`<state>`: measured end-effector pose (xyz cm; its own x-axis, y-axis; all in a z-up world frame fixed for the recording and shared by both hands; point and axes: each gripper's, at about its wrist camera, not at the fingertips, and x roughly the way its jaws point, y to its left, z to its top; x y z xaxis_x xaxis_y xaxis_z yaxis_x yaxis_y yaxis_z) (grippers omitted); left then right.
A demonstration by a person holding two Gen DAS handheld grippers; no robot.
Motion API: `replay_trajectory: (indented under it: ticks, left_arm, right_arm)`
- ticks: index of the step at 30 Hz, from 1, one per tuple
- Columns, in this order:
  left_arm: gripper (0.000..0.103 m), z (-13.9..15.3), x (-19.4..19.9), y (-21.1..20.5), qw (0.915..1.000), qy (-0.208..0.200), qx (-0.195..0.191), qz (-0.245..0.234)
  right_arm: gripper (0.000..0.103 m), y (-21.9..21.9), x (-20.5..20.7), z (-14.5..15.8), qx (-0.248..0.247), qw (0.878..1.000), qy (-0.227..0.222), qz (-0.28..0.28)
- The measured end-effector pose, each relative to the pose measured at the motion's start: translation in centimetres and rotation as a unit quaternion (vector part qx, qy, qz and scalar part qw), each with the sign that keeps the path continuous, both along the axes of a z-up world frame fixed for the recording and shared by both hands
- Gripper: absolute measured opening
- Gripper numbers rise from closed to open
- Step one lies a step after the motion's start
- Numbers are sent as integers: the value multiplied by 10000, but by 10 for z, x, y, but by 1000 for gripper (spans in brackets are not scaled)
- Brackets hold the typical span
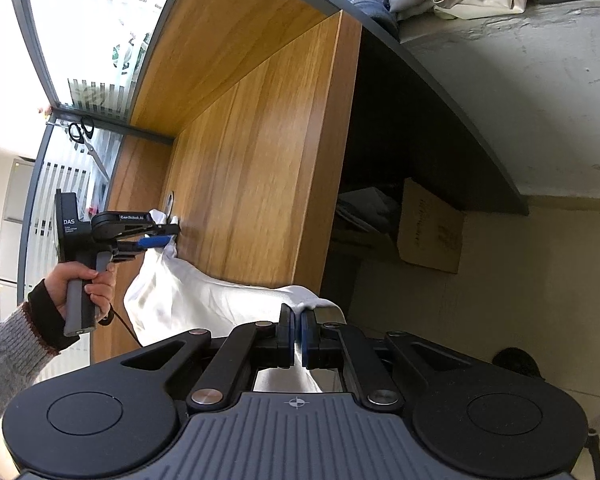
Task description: Fold clothes
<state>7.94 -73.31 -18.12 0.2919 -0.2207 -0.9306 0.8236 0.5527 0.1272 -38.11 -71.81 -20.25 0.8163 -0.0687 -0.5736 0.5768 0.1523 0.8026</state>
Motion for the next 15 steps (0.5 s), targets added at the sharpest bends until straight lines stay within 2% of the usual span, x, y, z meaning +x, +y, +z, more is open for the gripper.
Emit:
replay_trajectory:
  ticks: [2, 8, 15]
  left_arm:
    - [0, 0, 0, -1, 10000, -25, -27, -51]
    - [0, 10, -3, -1, 9985, -437, -271, -194]
    - [0, 22, 9, -6, 9979, -255, -591, -79]
  right_arm:
    - [5, 0, 1, 0, -7, 10000, 19, 2]
    - [5, 2, 3, 1, 1, 10000, 49, -7]
    - [5, -3, 3, 8, -199, 9995, 185, -176]
